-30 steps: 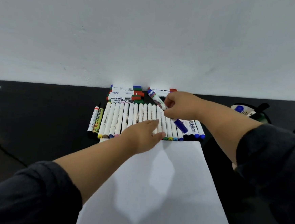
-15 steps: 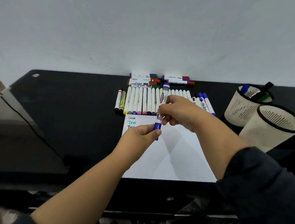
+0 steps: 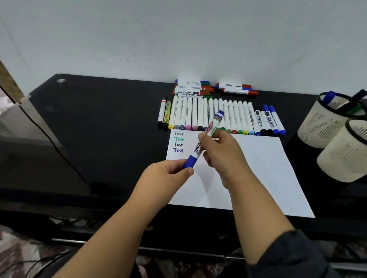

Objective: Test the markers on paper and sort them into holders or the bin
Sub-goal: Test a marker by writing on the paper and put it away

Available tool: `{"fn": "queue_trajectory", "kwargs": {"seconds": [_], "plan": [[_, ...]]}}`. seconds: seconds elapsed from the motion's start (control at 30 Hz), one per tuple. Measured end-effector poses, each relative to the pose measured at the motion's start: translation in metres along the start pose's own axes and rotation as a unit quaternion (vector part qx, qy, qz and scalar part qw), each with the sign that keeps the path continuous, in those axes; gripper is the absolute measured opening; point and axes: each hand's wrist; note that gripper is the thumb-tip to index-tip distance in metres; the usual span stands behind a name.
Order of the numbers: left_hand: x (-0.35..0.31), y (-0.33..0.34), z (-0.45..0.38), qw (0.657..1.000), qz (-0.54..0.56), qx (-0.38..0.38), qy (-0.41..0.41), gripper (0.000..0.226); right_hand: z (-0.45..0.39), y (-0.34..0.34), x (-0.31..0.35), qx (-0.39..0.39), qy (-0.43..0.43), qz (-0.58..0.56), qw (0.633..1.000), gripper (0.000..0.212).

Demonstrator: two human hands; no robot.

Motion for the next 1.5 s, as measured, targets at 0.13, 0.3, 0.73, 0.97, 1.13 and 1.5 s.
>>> {"fn": "queue_trajectory", "kwargs": {"seconds": [0.13,0.3,0.73,0.97,1.13,1.5], "plan": [[0.006,0.0,-0.009,0.993,-0.12,-0.017,0.006,0.035,0.0,0.006,-0.01,0.01,0.012,0.045,0.999,0.016],[0.006,-0.003,-0.017,0.961,-0.27,-0.05,0.036,0.041,-0.002,0.007,-0.011,-0.005,0.017,0.074,0.997,0.024],[0.002,0.006,-0.01,0.931,-0.36,-0.044,0.043,0.042,0.0,0.014,-0.016,-0.114,0.009,0.043,0.993,0.036],[0.002,0.0,-0.01,0.955,-0.296,-0.025,0.02,0.042,-0.003,0.016,-0.016,-0.113,0.02,0.041,0.993,0.035],[0.018,-0.016,-0.001,0.984,-0.175,-0.034,-0.014,0.036,-0.018,-0.024,-0.016,-0.178,0.066,-0.095,0.977,0.026],[0.019,-0.028,-0.021,0.979,-0.171,-0.114,-0.009,0.038,-0.021,0.003,-0.02,-0.072,0.034,-0.161,0.984,0.022]]}}
Point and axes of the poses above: each hand's wrist, its own z-axis away from the middle knuckle, its own y-axis out of the palm, x = y × z, and after that the axes turned 7 degrees about x, right-handed
